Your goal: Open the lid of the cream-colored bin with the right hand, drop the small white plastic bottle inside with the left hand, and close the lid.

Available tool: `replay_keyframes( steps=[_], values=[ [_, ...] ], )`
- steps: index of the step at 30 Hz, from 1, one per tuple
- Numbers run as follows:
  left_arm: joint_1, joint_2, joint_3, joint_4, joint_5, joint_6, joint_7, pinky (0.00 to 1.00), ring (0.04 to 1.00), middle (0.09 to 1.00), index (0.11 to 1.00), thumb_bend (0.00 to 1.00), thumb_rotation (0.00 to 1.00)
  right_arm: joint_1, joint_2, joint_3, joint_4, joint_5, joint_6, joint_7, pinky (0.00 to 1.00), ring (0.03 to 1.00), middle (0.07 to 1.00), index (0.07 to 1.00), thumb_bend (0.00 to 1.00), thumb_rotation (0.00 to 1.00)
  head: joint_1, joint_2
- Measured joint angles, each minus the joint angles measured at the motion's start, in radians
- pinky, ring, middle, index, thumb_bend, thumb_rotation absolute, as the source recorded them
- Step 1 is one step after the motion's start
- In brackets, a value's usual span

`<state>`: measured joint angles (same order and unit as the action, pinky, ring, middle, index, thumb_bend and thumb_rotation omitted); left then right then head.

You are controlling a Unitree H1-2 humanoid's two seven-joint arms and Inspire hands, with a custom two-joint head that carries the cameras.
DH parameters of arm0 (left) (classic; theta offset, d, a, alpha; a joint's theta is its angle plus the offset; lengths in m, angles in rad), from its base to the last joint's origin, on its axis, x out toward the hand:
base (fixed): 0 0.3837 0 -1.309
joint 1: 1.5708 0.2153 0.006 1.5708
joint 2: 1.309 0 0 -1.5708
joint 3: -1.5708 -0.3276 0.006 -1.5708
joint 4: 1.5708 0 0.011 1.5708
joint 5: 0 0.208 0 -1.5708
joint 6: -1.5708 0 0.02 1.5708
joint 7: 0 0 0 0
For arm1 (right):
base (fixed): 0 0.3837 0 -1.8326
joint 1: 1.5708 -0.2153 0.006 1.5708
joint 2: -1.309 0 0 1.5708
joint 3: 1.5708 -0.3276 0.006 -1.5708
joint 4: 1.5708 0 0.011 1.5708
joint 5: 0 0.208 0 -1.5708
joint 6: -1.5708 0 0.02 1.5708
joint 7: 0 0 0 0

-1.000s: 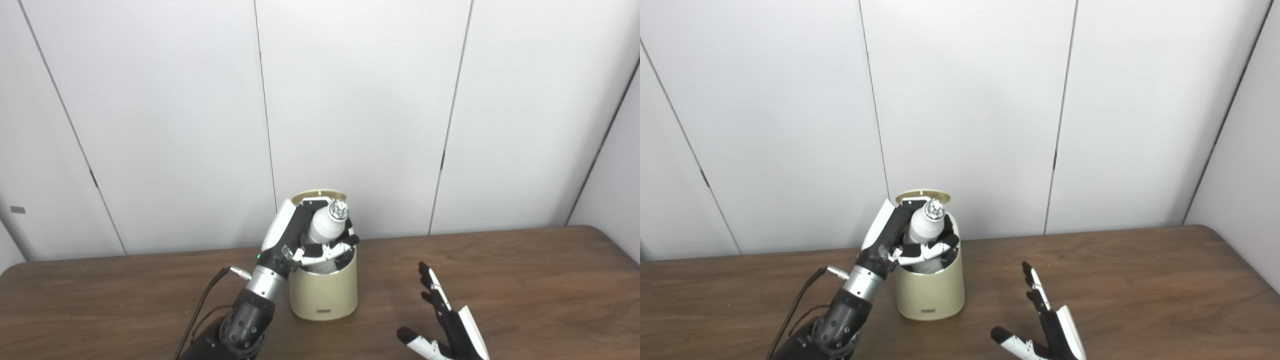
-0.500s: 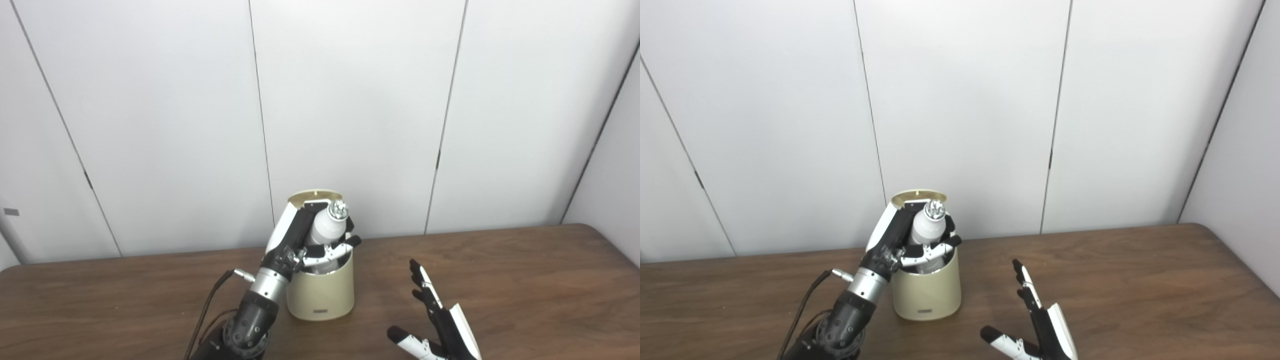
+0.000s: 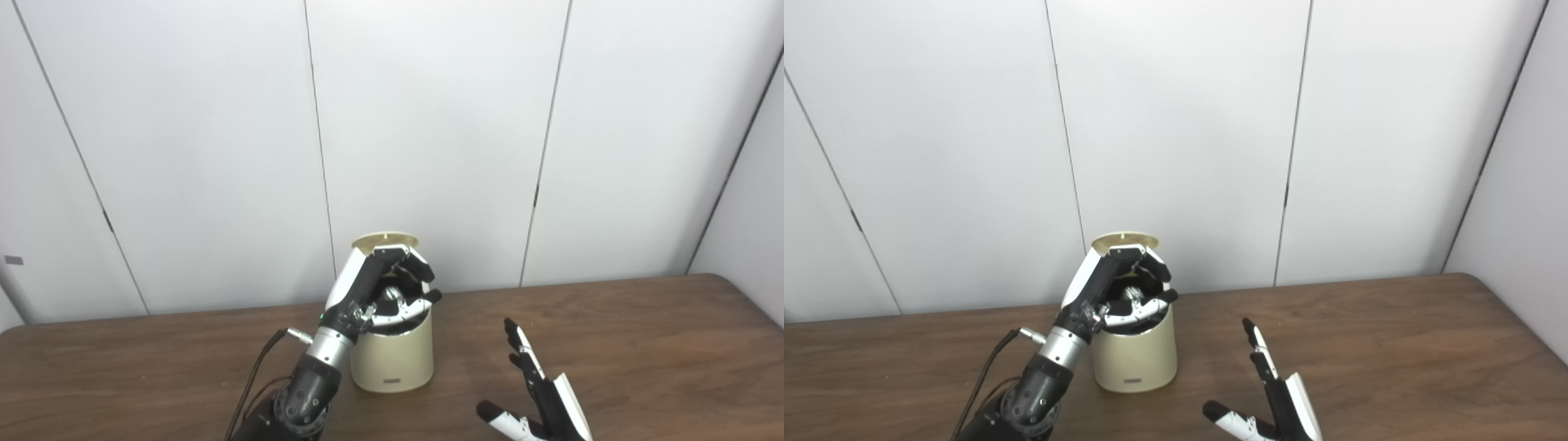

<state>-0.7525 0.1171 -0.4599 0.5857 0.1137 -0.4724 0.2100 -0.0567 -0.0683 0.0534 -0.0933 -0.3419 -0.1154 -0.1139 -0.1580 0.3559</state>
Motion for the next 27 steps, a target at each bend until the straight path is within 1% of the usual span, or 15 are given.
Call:
replay_keyframes(
  steps=[7,10,12,13,15,17,18,20,21,22,23,24,25,27],
  values=[
    [-0.001,0.005,0.006,0.000,-0.003,-0.004,-0.031,0.53,0.592,0.574,0.488,0.52,0.06,0.000,-0.002,0.000,0.000,0.001,0.000,0.000,0.92,0.970,0.981,0.988,1.00,0.80,0.000,0.000],
    [0.000,0.006,0.008,-0.002,-0.004,-0.004,-0.032,0.53,0.589,0.569,0.488,0.52,0.06,0.000,-0.003,0.000,0.000,0.000,0.000,0.000,0.92,0.971,0.982,0.990,1.00,0.80,0.005,0.002],
    [0.011,0.010,0.014,-0.023,-0.004,0.002,-0.032,0.53,0.583,0.565,0.488,0.52,0.06,0.000,-0.003,0.000,0.002,0.000,0.000,0.000,0.92,0.970,0.982,0.992,1.00,0.81,0.009,-0.002],
    [0.022,0.015,0.018,-0.041,-0.003,0.006,-0.030,0.51,0.569,0.556,0.488,0.52,0.07,0.000,-0.004,0.000,0.003,0.000,0.000,0.000,0.91,0.969,0.981,0.992,1.00,0.81,0.009,-0.002],
    [0.064,0.026,0.033,-0.109,-0.004,0.019,-0.024,0.44,0.509,0.519,0.487,0.52,0.08,0.000,-0.008,-0.002,0.006,0.000,0.000,0.000,0.92,0.968,0.981,0.992,1.00,0.82,0.018,-0.003],
    [0.107,0.025,0.070,-0.185,-0.023,0.021,-0.030,0.39,0.476,0.505,0.488,0.51,0.09,-0.003,-0.015,-0.006,0.014,0.000,0.000,0.000,0.92,0.969,0.983,0.992,1.00,0.83,0.023,-0.005],
    [0.128,0.024,0.087,-0.214,-0.037,0.021,-0.036,0.38,0.469,0.503,0.488,0.51,0.09,-0.005,-0.019,-0.007,0.020,-0.001,0.000,0.000,0.92,0.968,0.983,0.992,1.00,0.83,0.025,-0.006],
    [0.163,0.023,0.121,-0.266,-0.054,0.022,-0.058,0.40,0.484,0.520,0.490,0.51,0.10,-0.006,-0.025,-0.009,0.023,-0.001,0.000,0.000,0.92,0.967,0.981,0.988,1.00,0.84,0.028,-0.008],
    [0.182,0.024,0.142,-0.300,-0.068,0.024,-0.076,0.46,0.524,0.552,0.548,0.72,0.35,-0.009,-0.028,-0.009,0.024,-0.002,-0.002,0.000,0.92,0.963,0.977,0.983,1.00,0.84,0.032,-0.008],
    [0.204,0.024,0.159,-0.330,-0.080,0.024,-0.092,0.49,0.551,0.573,0.575,0.80,0.44,-0.012,-0.030,-0.011,0.027,-0.003,-0.004,-0.001,0.92,0.960,0.974,0.981,1.00,0.84,0.035,-0.009],
    [0.223,0.024,0.177,-0.364,-0.089,0.024,-0.106,0.52,0.582,0.596,0.599,0.87,0.49,-0.016,-0.033,-0.013,0.029,-0.003,-0.006,-0.001,0.92,0.957,0.973,0.979,1.00,0.85,0.046,-0.011],
    [0.245,0.023,0.196,-0.396,-0.092,0.024,-0.118,0.58,0.635,0.644,0.636,0.96,0.53,-0.020,-0.039,-0.015,0.033,-0.002,-0.009,-0.002,0.93,0.962,0.972,0.976,1.00,0.84,0.048,-0.012],
    [0.266,0.022,0.213,-0.423,-0.096,0.024,-0.127,0.60,0.657,0.661,0.650,0.98,0.54,-0.025,-0.046,-0.019,0.039,-0.001,-0.010,-0.002,0.93,0.965,0.973,0.976,1.00,0.84,0.052,-0.012],
    [0.313,0.020,0.259,-0.474,-0.113,0.024,-0.147,0.62,0.682,0.677,0.667,0.99,0.55,-0.039,-0.057,-0.031,0.063,0.008,-0.026,-0.004,0.93,0.972,0.979,0.984,1.00,0.83,0.057,-0.015]
  ],
)
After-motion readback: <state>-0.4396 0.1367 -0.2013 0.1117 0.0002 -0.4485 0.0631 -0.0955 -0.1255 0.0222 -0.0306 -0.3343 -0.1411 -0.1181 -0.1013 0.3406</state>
